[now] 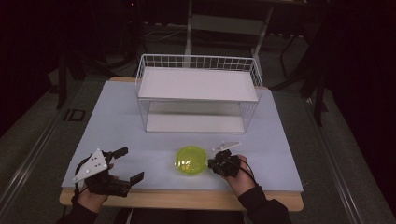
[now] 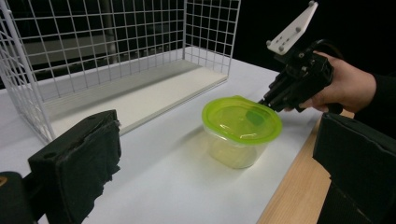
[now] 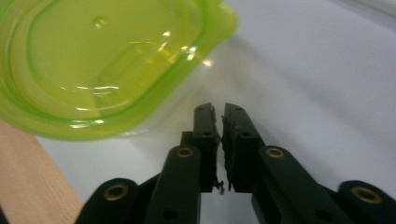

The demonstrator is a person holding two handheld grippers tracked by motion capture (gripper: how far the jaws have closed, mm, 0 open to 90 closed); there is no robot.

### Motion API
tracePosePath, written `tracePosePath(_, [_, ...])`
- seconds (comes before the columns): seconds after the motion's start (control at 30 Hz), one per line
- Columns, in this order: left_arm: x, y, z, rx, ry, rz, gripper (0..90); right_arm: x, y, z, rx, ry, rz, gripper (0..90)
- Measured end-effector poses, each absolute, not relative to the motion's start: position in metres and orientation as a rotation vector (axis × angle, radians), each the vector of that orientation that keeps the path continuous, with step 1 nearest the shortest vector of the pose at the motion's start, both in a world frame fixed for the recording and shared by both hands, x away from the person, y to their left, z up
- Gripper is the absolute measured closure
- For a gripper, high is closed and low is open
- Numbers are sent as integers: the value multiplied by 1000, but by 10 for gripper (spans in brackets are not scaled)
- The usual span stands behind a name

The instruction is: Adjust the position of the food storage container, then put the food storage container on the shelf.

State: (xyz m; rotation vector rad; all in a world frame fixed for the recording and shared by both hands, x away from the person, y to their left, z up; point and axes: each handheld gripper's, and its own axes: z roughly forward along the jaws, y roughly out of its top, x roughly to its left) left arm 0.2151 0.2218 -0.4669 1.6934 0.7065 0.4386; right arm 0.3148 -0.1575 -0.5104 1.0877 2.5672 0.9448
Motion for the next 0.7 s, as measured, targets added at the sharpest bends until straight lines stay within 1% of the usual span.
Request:
tracePosePath(0.13, [215,220,-466,1706,689,432,19,308,-164,-499,1053,2524,940,742])
tracePosePath(0.17, [215,220,-466,1706,689,432,19,308,-164,-499,1053,2524,940,742])
tracePosePath(0.2, [215,219,-466,1711,685,432,19,306,-167,-493,1042,2509,950,685])
tracePosePath(0.23, [215,218,-465,1717,681,432,19,304,-169,-490,1040,2499,962,676])
tracePosePath(0.27, [214,216,-464,1720,669,428,19,301,-172,-483,1024,2483,989,614])
tracePosePath(0.3, [212,212,-461,1723,640,418,19,299,-173,-479,1013,2476,1003,578])
tracePosePath(0.33, [212,212,-461,1723,640,418,19,299,-173,-479,1013,2476,1003,578])
tracePosePath(0.37, [210,207,-457,1717,610,395,19,294,-175,-471,983,2459,1015,541])
tracePosePath(0.47, [209,204,-455,1718,604,383,19,292,-177,-467,971,2452,1021,520])
tracePosePath(0.5, [207,197,-451,1717,589,360,19,289,-178,-462,969,2442,1036,503])
tracePosePath(0.53, [207,193,-448,1742,607,338,19,286,-180,-453,963,2433,1073,443])
tracePosePath(0.57, [207,190,-445,1758,623,307,19,284,-180,-449,966,2427,1091,424])
tracePosePath(0.63, [208,186,-441,1757,622,284,19,282,-181,-442,952,2417,1113,356])
tracePosePath(0.7, [210,181,-437,1767,617,306,19,280,-181,-436,947,2416,1154,286])
